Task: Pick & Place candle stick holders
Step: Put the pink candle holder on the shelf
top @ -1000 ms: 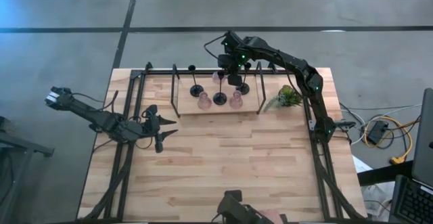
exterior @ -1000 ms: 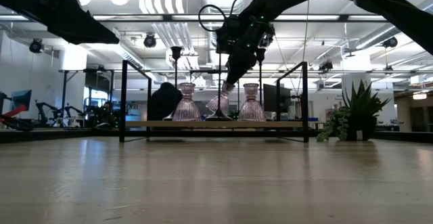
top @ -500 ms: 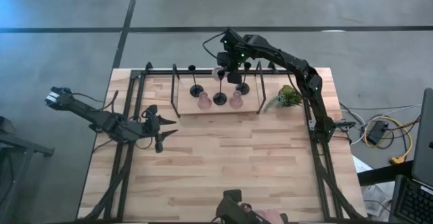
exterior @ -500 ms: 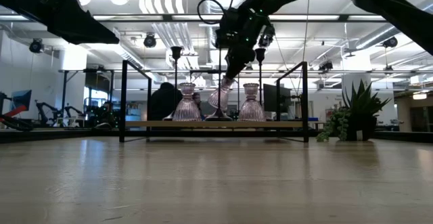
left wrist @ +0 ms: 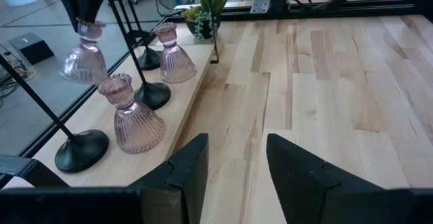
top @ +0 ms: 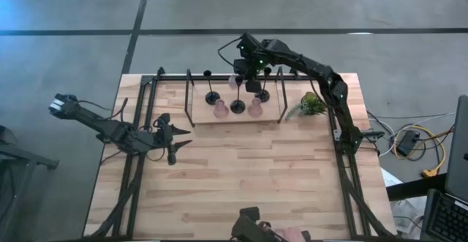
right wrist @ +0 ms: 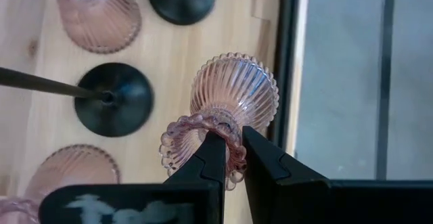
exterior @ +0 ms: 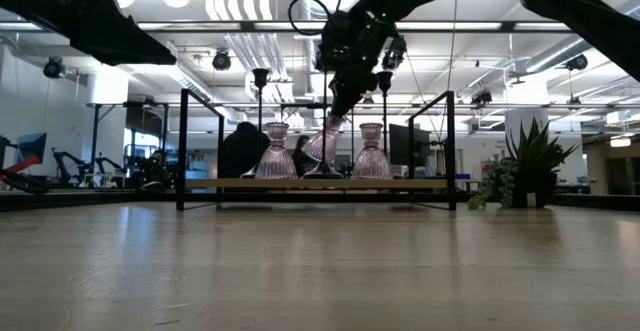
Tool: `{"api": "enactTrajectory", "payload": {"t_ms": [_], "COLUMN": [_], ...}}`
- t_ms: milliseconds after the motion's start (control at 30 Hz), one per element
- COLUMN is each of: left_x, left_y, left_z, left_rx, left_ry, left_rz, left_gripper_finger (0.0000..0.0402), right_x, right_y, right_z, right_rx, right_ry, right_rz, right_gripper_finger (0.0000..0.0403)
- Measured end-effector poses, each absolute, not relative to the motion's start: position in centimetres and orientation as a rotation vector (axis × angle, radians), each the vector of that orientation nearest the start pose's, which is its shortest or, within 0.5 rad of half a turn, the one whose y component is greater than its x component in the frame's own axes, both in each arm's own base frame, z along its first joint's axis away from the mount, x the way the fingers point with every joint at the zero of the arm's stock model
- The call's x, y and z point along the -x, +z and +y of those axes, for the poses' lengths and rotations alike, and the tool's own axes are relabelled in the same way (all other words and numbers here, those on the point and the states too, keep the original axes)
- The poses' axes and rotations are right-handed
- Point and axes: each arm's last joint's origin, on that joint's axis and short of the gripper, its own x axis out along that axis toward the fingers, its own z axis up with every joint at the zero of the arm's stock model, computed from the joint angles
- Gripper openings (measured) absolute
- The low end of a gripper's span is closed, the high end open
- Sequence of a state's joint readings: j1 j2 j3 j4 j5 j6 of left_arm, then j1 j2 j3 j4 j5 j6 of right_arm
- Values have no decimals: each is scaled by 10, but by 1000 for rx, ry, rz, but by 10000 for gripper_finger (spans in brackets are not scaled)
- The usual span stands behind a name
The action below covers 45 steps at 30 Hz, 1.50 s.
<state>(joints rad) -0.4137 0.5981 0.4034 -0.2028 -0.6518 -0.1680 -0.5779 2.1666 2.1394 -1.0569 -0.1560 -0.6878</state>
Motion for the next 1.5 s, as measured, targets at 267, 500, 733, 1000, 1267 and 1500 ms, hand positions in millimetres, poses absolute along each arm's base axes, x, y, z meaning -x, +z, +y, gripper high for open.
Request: {"api": "enactTrajectory", "payload": {"t_ms": [267,500,733,1000,1267,1500], "left_x": [-133,-133,-133,-133,-133,-133], "left_y": [228,228,228,228,228,228], "left_z": [-39,-39,-39,-39,-39,-39], "left_rx": [-37,-37,-37,-37,-37,-37], "left_ry": [262,262,262,262,262,262], "left_rz": [322,322,322,322,322,322], "left_gripper_finger": [154,154,154,154,154,154], "right_x": [-392,-408,-408,-405,-401,-399], "right_y": [270,260,266,271,280,287], "right_z": [-252,-261,-259,-256,-254,-252], "right_rx": [208,192,158,137,125,138], "right_ry": [5,24,22,16,3,-1], "right_rz": [1126,1151,1161,1183,1179,1167], "right_gripper_finger": [19,19,19,19,19,19]}}
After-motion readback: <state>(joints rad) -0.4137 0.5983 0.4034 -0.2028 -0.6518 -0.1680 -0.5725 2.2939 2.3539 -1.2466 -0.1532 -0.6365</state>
